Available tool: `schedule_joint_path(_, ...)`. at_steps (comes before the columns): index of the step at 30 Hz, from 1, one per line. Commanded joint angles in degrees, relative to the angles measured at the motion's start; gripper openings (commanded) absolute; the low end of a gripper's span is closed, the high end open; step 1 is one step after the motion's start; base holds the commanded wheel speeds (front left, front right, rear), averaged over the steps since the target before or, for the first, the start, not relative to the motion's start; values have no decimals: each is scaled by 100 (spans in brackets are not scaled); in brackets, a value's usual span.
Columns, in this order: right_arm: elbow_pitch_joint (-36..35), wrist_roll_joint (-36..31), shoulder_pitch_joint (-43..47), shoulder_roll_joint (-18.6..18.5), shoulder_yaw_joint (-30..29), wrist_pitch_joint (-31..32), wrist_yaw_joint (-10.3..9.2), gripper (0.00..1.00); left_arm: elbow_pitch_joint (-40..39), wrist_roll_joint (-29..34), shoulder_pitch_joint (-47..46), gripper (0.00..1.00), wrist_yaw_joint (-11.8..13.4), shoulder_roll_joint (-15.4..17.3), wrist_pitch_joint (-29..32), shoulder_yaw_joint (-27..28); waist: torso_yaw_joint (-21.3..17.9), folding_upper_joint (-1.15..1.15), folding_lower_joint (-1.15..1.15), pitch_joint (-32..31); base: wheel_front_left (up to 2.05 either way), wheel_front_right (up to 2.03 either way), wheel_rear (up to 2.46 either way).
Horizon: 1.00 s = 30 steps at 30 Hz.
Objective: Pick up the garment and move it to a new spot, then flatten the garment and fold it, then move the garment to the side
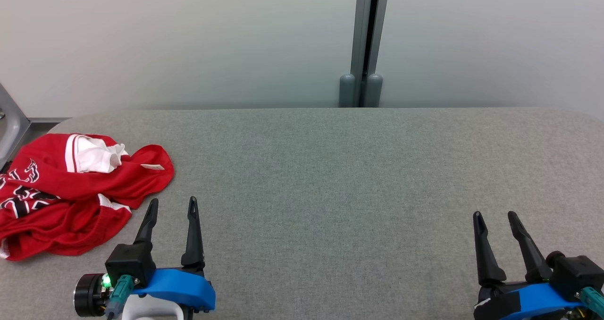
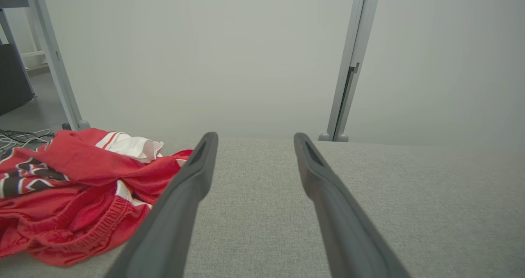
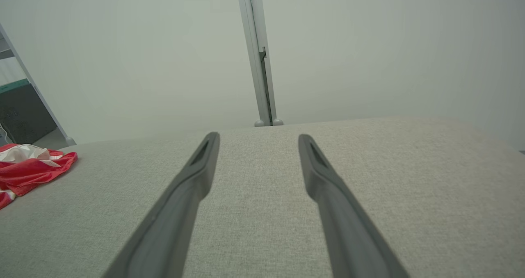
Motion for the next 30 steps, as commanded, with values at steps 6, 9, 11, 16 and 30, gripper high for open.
schedule_joint_path(6,-15,22,46,-38,-23,29,12,100,-41,-33,48,100,37,15,33,-8,10,0,0,0,0,0,0)
schedule_joint_path(9,-17,24,46,-38,-13,43,12,100,-52,-36,47,100,60,25,34,-17,15,0,0,-1,0,0,0)
schedule_joint_path(11,-19,29,52,-38,-9,48,12,100,-56,-48,60,100,62,42,26,-17,19,0,0,-2,0,0,0)
schedule_joint_path(16,-16,27,57,-38,-6,41,12,100,-65,-62,63,100,102,74,0,-19,44,0,0,1,0,0,0)
schedule_joint_path(30,-36,-3,20,-36,51,41,8,100,-126,-71,6,100,246,184,-78,39,495,0,0,74,0,0,0)
